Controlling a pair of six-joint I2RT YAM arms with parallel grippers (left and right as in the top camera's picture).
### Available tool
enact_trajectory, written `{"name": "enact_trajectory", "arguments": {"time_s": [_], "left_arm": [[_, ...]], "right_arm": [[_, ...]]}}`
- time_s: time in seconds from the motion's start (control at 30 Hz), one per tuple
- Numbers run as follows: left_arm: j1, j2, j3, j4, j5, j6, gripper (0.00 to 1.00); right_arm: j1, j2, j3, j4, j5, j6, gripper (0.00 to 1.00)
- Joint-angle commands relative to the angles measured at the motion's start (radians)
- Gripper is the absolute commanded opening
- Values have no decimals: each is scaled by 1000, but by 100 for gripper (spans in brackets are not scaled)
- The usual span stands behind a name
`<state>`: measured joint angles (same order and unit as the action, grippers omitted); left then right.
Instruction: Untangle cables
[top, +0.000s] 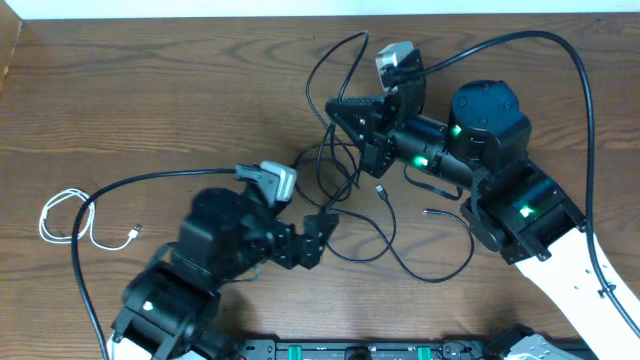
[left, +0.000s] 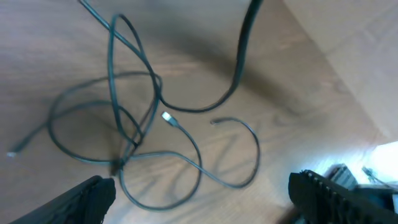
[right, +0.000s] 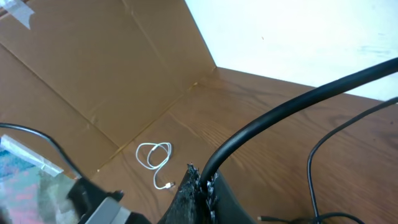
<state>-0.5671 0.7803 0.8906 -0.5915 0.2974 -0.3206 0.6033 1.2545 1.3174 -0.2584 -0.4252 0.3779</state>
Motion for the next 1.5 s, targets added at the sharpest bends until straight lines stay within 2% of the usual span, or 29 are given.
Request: {"name": "enact_trajectory", "arguments": {"time_s": [0.0,0.2,0.27,0.4,0.5,0.63,0.77,0.87,1.23,1.27,1.43,1.47], "left_arm": [[-124,21,-12,18,-325,-131,95],[-344,56,-85,40,-757,-368,95],[-408,50,-115,40,-827,-454,95],[-492,47,-168,33,-930,-549,95],[-517,64,-203,82,-934,-594,98],[-526,135,-236,229,-929,-562,98],[-526,263,-237,401,-883,-401,98],[-526,343,-237,503,-873,-326,98],[-525,494,-237,739,-873,-284,98],[-525,496,-237,748,-873,-278,93],[-525,498,-237,773,-874,-277,37],[-525,497,-237,773,-874,-274,28]], "right_arm": [[-10,-7,8,-4,7,-11,1],[-31,-7,8,-43,8,-12,1],[-43,-7,8,-66,8,-12,1],[-61,-7,8,-77,-4,-13,1],[-61,-7,8,-74,-4,-12,1],[-61,-7,8,-74,-5,19,1],[-61,-7,8,-75,-5,37,1],[-61,-7,8,-77,-16,37,1],[-61,-7,8,-108,-24,36,1],[-61,-7,8,-110,-24,36,1],[-61,-7,8,-128,-23,32,1],[-61,-7,8,-132,-23,32,1]]}}
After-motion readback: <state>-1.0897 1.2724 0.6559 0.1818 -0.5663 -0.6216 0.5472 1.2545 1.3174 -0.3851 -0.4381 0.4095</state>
